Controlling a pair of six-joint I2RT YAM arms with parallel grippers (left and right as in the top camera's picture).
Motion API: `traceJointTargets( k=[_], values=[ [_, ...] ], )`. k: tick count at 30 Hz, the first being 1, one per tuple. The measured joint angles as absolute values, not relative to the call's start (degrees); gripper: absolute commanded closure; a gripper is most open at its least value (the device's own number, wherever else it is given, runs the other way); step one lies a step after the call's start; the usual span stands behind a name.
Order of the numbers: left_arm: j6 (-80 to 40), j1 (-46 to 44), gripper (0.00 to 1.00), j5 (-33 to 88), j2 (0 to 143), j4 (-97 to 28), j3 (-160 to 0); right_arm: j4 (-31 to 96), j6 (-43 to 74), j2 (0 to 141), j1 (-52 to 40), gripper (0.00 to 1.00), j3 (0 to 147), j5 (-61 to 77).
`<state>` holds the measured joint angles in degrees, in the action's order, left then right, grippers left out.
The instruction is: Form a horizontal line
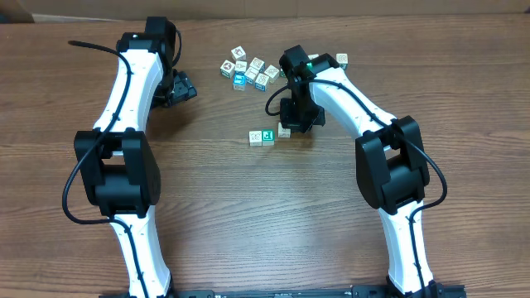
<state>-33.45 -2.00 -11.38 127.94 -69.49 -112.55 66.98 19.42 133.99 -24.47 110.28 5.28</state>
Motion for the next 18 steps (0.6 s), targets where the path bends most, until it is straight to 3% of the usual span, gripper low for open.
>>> traceJointTargets(
  k=[18],
  values=[
    [-33.5, -2.0, 0.00, -11.4, 127.9, -69.5, -112.6, 67.1, 19.2, 134.0, -24.5, 0.96, 110.3, 7.7]
  ],
)
